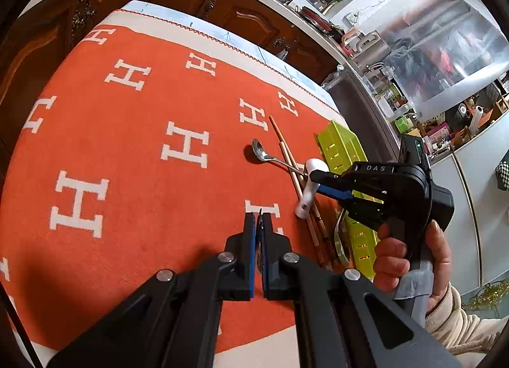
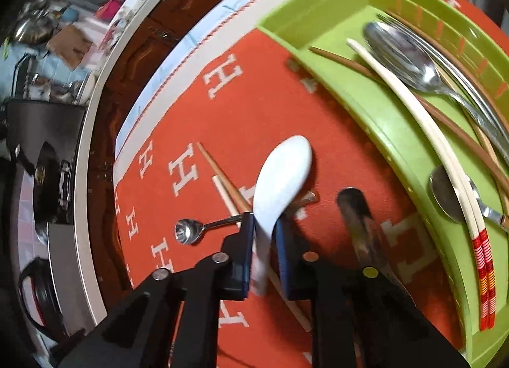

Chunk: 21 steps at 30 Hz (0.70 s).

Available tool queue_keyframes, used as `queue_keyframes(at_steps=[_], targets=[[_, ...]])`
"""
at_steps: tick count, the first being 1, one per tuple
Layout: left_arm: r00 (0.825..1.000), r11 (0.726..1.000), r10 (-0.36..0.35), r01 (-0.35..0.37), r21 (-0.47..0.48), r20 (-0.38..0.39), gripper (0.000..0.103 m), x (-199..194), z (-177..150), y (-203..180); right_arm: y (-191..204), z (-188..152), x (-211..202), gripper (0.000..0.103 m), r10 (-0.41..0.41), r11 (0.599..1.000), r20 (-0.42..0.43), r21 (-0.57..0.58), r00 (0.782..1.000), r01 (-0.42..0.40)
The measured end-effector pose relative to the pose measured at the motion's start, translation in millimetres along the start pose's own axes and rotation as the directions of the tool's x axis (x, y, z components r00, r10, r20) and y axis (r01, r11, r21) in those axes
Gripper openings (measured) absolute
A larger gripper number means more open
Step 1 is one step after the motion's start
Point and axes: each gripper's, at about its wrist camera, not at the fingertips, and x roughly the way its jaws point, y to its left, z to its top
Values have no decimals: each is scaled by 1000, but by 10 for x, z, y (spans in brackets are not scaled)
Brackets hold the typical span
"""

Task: Organize utensils
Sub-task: 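Grasp the white ceramic spoon with the right tool, then carry the white ceramic spoon into the green tray and open the right tool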

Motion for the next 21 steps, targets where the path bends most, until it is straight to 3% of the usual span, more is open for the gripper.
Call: queue_keyframes(at_steps=[13, 21], targets=[[1000, 1000, -13, 13, 10, 3, 0, -101, 109, -86, -14, -128, -156, 6, 34, 991, -90, -123, 995, -45], [998, 995, -61, 60, 78, 4, 0, -106, 281, -490, -70, -265, -830, 6, 17, 949, -41, -313, 999, -29]])
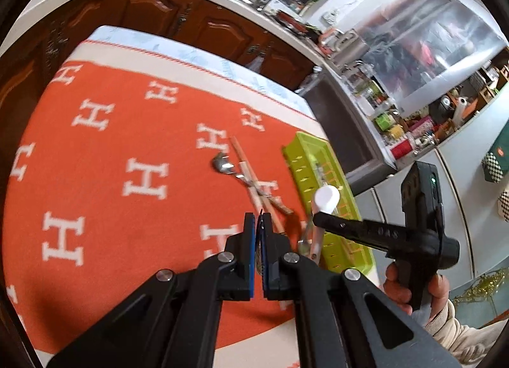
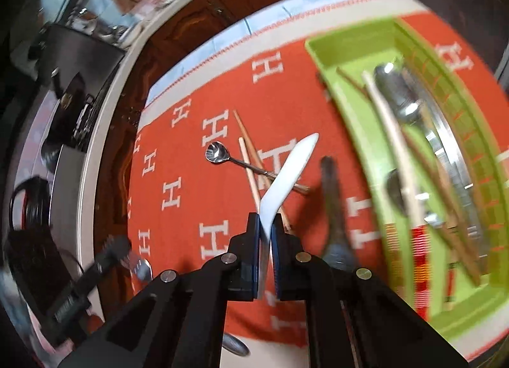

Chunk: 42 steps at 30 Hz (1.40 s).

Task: Organize utensils
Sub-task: 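Carry the white ceramic spoon into the green tray and open the right tool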

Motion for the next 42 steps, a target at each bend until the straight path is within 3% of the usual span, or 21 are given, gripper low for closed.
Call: queue_keyframes(at_steps=[6, 13, 18, 25, 27, 29, 36, 42], targets=[[998, 992, -58, 62, 110, -39, 0, 216, 202, -608, -202, -51, -597, 6, -128, 970, 74, -200, 989, 141], [987, 969, -42, 78, 235, -155, 0, 818, 339, -1349, -875, -105, -942, 6, -246, 928, 94, -266, 965, 262], [968, 937, 60, 30, 347, -244, 1, 1400, 322, -1775, -1247, -159, -880, 6, -237, 935, 50, -260, 970, 242], [936, 907, 190, -52, 418, -297, 3, 2014, 280, -1917, -1509, -192, -748, 7, -208, 947, 27, -244, 978, 208], [931, 906, 215, -78, 415, -294, 22, 2091, 276, -1910, -1558, -176, -673, 11, -186, 958, 21, -221, 982, 186], [934, 911, 220, -94, 401, -282, 28, 2087, 276, -1893, -1571, -107, -564, 13, -171, 968, 17, -186, 985, 171], [956, 928, 209, -127, 352, -206, 34, 1764, 373, -1862, -1573, -12, -519, 16, -109, 989, 52, -96, 993, 114], [953, 911, 285, -237, 337, -100, 40, 1216, 388, -1712, -1353, -75, -696, 17, -68, 989, 85, -122, 994, 78]])
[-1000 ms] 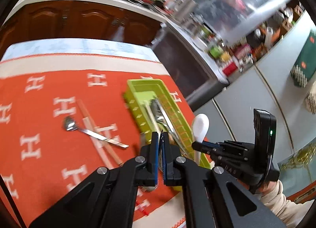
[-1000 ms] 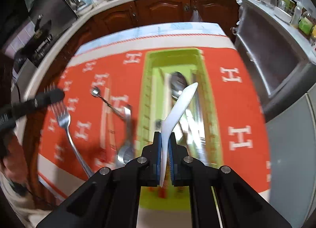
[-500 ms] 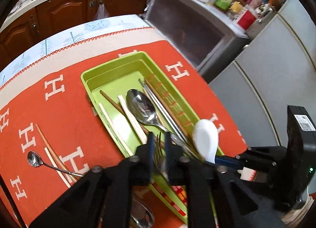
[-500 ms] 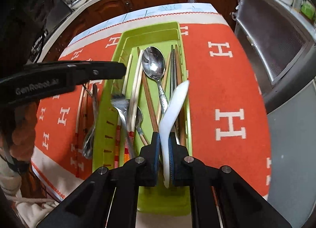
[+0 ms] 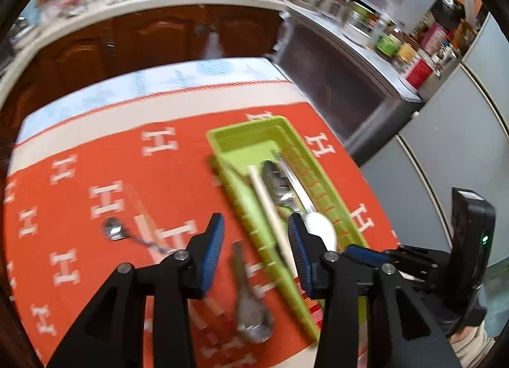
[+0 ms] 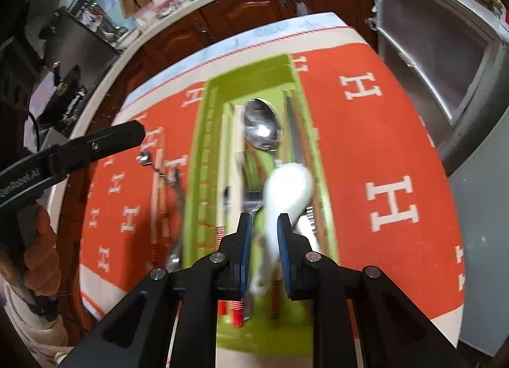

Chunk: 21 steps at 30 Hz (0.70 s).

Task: Organize utensils
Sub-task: 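Carry the white ceramic spoon into the green tray and open the right tool, then move the right tool back to the pile and grasp the large silver spoon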

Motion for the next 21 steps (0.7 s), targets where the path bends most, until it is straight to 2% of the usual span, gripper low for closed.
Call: queue_keyframes(at_steps=[5, 7, 11, 18, 21], targets=[[994, 994, 96, -93, -58, 46, 43, -337, -235, 306, 337, -90, -106, 20, 48, 997, -4, -56, 999, -48], [990, 989, 131, -127, -74, 43, 44, -416, -357, 432, 498, -139, -115, 29, 56, 994, -7, -91, 998, -56], [983, 979, 179, -175, -100, 29, 48, -515, -631, 668, 799, -233, -116, 32, 61, 989, -10, -138, 998, -62], [987, 970, 161, -154, -190, 25, 49, -613, -906, 1063, 1161, -196, 70, 32, 52, 983, -45, -174, 998, -59], [993, 966, 111, -99, -238, 38, 49, -628, -963, 1222, 1225, -115, 218, 32, 30, 987, -81, -156, 996, -42]])
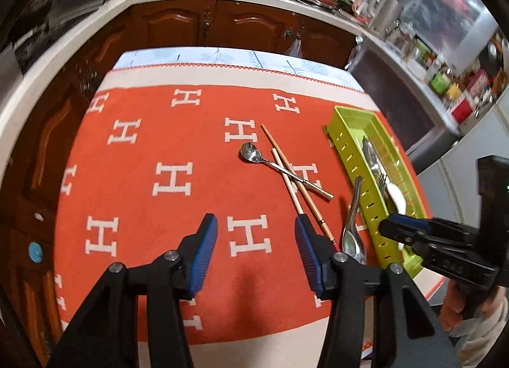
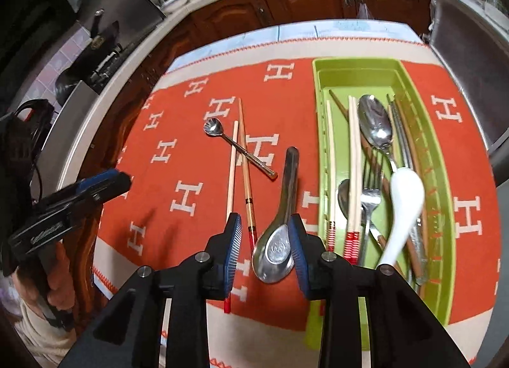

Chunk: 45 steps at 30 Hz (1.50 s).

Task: Organize utensils
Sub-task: 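Move the right tool back to the pile and grasp the large silver spoon, then grasp the small silver teaspoon with the left tool while the right tool holds the large spoon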

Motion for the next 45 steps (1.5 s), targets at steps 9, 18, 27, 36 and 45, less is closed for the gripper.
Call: queue_keyframes(at_steps=[9, 18, 27, 36, 45], targets=[[991, 988, -132, 129, -84, -23, 25, 279, 22, 215, 6, 298, 487, 26, -147, 989, -78, -2, 986, 147], [976, 963, -215, 206, -174, -35, 21, 678, 146, 357, 5, 382, 815, 20, -197, 980, -106, -27, 975, 195], [963, 921, -270, 266, -283, 26, 18, 1060, 331, 451, 51, 311, 804, 14, -185, 982, -52, -55, 981, 182], [962, 915, -272, 269, -300, 30, 18, 1527, 432, 300, 13, 184, 549, 14, -101, 994, -13, -44, 995, 101], [949, 892, -305, 315, -325, 85, 15, 1636, 436, 346, -83, 109, 371, 14, -44, 999, 12, -21, 999, 44]])
